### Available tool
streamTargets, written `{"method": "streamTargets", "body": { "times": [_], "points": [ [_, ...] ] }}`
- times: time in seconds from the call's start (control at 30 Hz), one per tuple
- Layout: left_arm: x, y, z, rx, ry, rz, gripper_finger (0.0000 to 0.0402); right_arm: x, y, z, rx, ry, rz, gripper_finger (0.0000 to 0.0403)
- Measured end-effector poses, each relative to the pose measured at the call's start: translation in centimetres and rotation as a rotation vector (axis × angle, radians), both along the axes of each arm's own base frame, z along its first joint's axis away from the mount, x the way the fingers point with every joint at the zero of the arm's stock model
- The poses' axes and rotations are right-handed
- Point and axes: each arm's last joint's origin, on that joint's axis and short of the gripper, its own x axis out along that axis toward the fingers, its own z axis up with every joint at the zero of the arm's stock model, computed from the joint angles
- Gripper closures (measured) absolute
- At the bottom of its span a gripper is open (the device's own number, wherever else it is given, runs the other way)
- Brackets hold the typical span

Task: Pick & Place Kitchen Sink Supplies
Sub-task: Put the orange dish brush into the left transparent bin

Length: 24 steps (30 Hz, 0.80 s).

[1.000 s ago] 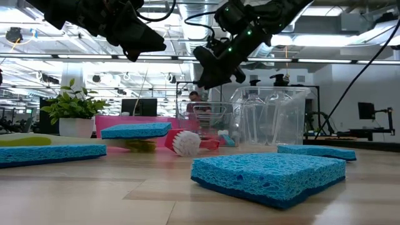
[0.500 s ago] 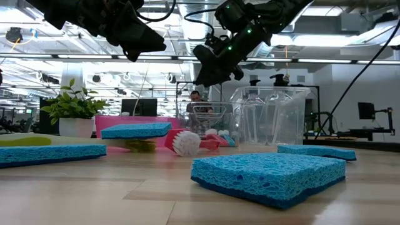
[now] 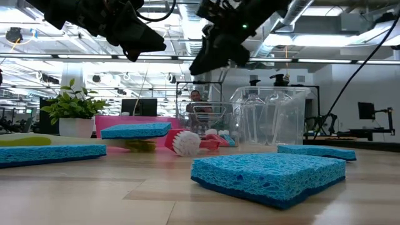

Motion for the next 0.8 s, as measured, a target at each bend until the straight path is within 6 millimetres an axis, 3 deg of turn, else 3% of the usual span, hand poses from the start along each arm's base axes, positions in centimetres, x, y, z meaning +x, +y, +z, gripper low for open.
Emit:
{"method": "streamTargets", "body": {
  "times": [0.2,0.33,0.8],
  "points": [
    [0.0,0.0,0.0,0.0,0.0,0.0,0.0298,-0.7,2.6,-1.8,-0.05,0.2,0.113,0.0287],
    [0.0,0.0,0.0,0.0,0.0,0.001,0.0298,-0.8,3.5,-2.0,-0.025,0.209,0.119,0.0287],
    [-0.1,0.0,-0.2,0.001,0.027,-0.003,0.0298,-0.9,4.1,-2.0,-0.022,0.209,0.132,0.0288]
  ]
}}
